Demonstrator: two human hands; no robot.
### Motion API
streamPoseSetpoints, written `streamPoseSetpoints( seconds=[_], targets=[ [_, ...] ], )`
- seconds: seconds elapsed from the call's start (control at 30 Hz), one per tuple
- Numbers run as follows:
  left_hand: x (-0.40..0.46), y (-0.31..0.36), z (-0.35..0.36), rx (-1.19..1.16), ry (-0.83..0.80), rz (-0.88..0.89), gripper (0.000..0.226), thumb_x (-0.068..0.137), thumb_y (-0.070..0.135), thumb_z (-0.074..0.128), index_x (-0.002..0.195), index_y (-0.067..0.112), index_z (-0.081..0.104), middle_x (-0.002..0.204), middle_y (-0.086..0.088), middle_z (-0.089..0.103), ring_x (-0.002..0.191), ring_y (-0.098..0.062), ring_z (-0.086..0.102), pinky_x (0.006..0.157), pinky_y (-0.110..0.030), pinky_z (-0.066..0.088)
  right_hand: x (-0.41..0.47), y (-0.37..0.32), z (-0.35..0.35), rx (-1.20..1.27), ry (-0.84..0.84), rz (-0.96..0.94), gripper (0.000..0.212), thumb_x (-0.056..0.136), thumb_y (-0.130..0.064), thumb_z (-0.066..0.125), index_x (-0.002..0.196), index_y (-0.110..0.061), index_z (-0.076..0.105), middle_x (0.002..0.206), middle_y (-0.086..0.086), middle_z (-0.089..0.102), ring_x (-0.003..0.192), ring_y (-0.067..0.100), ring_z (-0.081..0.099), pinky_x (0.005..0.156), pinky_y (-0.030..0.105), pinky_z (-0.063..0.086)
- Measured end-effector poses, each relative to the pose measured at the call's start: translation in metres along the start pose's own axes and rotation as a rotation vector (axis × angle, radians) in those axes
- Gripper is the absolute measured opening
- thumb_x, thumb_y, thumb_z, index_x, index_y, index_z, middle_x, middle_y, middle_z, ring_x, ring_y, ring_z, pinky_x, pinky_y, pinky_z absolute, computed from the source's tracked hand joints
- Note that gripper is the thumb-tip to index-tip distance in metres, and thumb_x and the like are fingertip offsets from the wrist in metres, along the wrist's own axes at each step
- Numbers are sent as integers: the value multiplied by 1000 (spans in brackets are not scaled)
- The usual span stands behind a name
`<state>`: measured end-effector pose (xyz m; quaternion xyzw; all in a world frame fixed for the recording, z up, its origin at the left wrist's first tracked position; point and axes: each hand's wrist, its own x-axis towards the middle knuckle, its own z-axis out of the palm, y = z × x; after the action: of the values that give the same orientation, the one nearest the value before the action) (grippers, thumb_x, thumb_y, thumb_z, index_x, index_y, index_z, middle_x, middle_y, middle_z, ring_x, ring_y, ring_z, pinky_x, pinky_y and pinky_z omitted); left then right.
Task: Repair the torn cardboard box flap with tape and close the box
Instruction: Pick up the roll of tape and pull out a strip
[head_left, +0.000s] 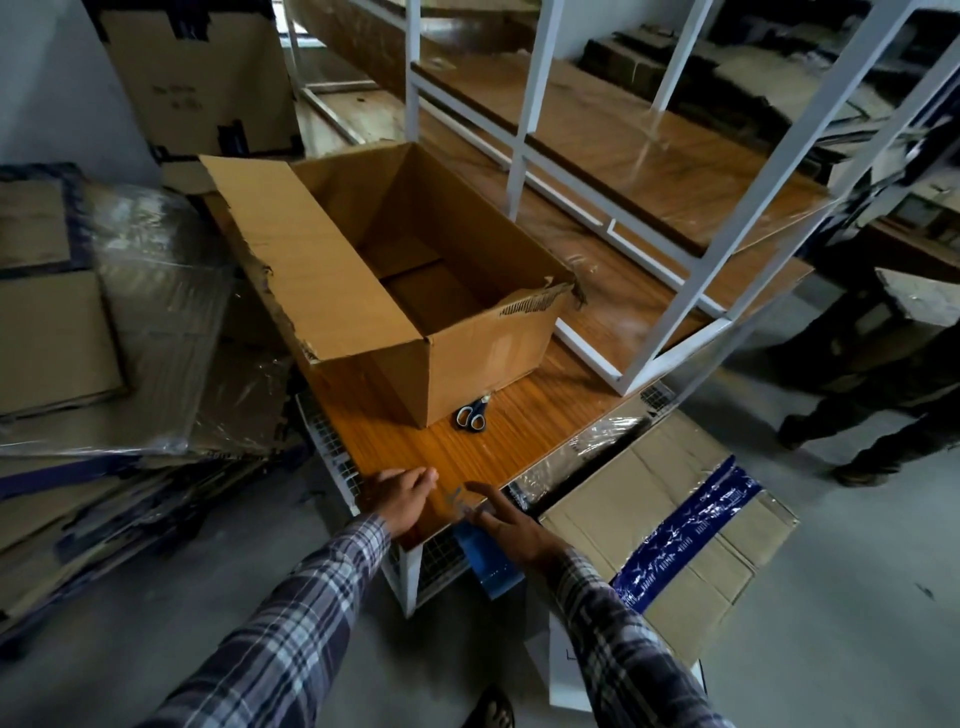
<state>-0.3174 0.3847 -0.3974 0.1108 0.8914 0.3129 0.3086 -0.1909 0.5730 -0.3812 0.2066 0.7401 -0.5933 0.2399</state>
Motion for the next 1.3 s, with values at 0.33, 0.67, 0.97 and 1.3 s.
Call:
streamPoseSetpoints(
  seconds=[0.33,0.67,0.97,1.3],
  targets=[
    [-29,27,3,-184,-132,117,23,101,44,61,110,26,70,108,7,71,101,-13,67,81,-28,54,-23,-4,-2,24,-36,-32,46,108,-41,49,151,-51,35,147,7,52,124,26,61,101,41,53],
    [-36,47,-15,-92,-29,188,17,97,42,68,97,25,71,100,10,69,94,-8,62,71,-26,46,-39,4,-4,43,73,-62,78,72,-76,79,133,-51,38,144,0,55,124,24,63,107,51,54],
    [-43,87,-32,160,38,294,20,97,52,63,89,35,68,93,21,66,106,-14,61,103,-46,37,-60,-6,-9,96,-7,-115,79,79,-27,85,144,-26,40,131,3,60,113,20,67,80,30,61],
    [-67,176,-91,416,103,570,17,95,47,66,79,46,61,106,11,56,123,-18,47,116,-59,21,-76,4,-30,413,-75,106,85,74,-68,82,140,-23,55,122,18,66,96,26,63,75,37,54]
  ],
)
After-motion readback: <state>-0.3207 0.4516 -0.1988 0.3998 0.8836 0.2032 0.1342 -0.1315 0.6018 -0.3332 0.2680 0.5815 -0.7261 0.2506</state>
